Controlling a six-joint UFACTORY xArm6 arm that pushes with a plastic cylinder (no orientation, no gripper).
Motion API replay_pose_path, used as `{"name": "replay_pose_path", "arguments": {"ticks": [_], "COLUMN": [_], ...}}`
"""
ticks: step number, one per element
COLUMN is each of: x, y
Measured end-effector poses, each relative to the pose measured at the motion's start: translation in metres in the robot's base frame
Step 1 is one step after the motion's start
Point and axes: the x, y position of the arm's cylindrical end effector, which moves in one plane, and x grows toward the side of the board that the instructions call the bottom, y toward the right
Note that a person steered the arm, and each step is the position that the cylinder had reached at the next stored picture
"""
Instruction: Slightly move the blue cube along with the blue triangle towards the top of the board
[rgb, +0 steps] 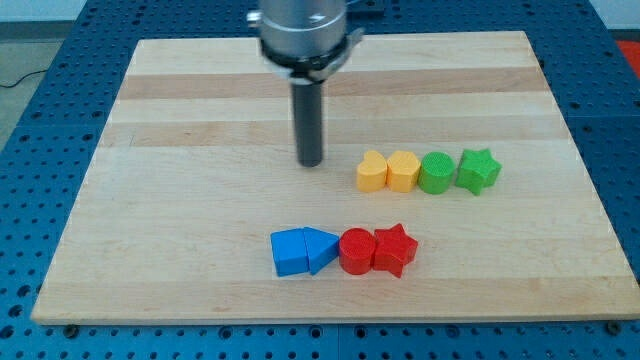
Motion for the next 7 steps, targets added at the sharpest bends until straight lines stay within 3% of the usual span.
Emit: {"name": "replay_pose_path", "arguments": {"ticks": [2,3,5,7], "x": [0.049,0.097,0.136,0.138], "y": [-0.081,-0.086,-0.060,-0.015]}}
